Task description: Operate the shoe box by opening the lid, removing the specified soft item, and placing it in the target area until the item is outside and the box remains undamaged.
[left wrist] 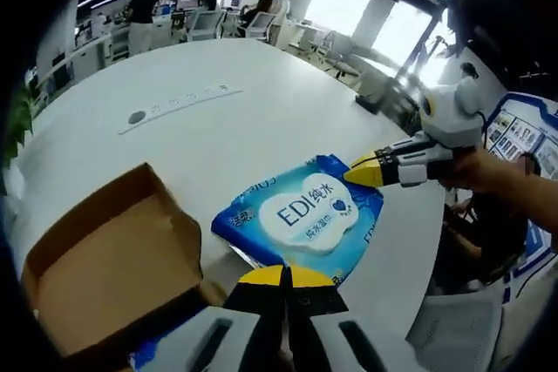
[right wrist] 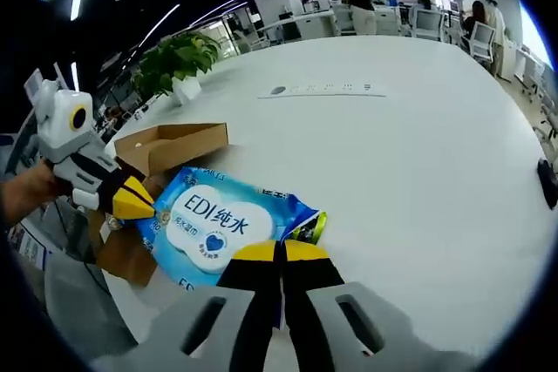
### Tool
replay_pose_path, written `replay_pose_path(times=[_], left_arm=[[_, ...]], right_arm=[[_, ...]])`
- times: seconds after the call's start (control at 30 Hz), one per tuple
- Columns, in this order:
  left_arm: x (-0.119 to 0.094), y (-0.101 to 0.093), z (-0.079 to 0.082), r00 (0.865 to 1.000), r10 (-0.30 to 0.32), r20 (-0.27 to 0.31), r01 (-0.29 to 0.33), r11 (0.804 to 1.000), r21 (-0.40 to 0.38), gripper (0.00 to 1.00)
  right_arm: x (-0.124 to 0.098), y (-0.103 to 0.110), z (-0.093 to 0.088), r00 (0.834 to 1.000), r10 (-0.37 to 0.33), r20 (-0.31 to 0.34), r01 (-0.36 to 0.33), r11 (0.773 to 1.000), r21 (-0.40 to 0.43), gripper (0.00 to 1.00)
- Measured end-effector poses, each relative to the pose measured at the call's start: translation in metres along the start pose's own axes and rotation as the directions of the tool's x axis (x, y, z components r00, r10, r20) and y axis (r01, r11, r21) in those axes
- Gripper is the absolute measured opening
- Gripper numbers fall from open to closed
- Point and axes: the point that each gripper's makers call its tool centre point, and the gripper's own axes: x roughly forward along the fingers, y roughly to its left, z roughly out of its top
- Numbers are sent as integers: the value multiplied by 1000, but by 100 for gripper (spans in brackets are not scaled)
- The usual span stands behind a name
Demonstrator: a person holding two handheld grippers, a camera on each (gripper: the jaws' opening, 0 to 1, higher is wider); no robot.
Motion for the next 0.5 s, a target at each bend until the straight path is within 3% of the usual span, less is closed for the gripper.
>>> replay_pose_path(times=[0.17, 0.5], left_arm=[[4, 3, -1, 999, 32, -35, -30, 998, 48, 0], [11, 8, -6, 996, 47, -71, -42, 997, 69, 0]], right_arm=[[9, -2, -2, 1000, 4, -1, -4, 1000, 11, 0], [16, -5, -7, 1000, 1, 2, -1, 1000, 28, 0]])
